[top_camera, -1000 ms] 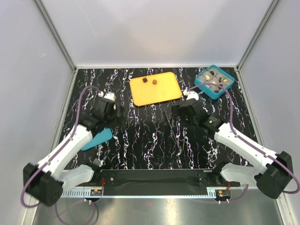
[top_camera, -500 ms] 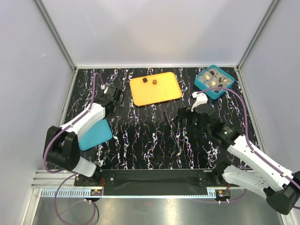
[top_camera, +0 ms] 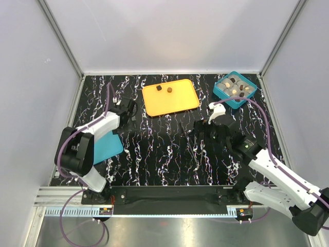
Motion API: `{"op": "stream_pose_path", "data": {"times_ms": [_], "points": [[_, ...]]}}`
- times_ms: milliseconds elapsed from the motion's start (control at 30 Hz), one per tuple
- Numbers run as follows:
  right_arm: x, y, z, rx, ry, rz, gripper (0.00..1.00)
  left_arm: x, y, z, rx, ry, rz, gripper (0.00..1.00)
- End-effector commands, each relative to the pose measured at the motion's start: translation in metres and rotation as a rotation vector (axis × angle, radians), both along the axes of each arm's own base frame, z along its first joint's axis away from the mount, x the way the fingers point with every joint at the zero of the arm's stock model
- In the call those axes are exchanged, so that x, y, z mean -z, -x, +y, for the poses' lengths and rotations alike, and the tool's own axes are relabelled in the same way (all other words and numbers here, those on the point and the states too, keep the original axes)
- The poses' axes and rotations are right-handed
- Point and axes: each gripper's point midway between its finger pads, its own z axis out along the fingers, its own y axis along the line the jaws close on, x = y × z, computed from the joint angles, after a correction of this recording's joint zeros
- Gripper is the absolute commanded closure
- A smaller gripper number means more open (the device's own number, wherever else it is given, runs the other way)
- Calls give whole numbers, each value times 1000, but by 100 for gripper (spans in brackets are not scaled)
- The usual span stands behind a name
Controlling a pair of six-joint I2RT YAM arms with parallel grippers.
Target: Pack the chocolate
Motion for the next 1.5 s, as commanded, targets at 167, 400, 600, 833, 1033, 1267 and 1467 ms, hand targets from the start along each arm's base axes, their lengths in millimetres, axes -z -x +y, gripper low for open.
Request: {"op": "stream_pose_path", "data": {"times_ms": [167, 400, 600, 833, 1033, 1267, 1467], "points": [[-8, -5, 10, -28, -21, -31, 1, 8, 1, 20, -139, -38, -53, 29], [-1, -1, 13, -51, -10, 2, 0, 32, 14, 22, -202, -6, -19, 33], [-1, 0, 13, -52, -19, -3, 0, 46, 16, 14, -209, 38, 8, 57], [-7, 1, 21, -91, -40, 1, 0, 29, 15, 0, -120, 103, -11, 89], [-25, -11, 43, -90, -157, -28, 0, -21, 15, -30, 63, 172, -90, 100], [-77, -42, 75, -227, -146, -249, 0, -97, 32, -63, 243, 352, -265, 100], [-124, -57, 96, -374, -89, -500, 0, -149, 54, -87, 382, 517, -368, 100]]}}
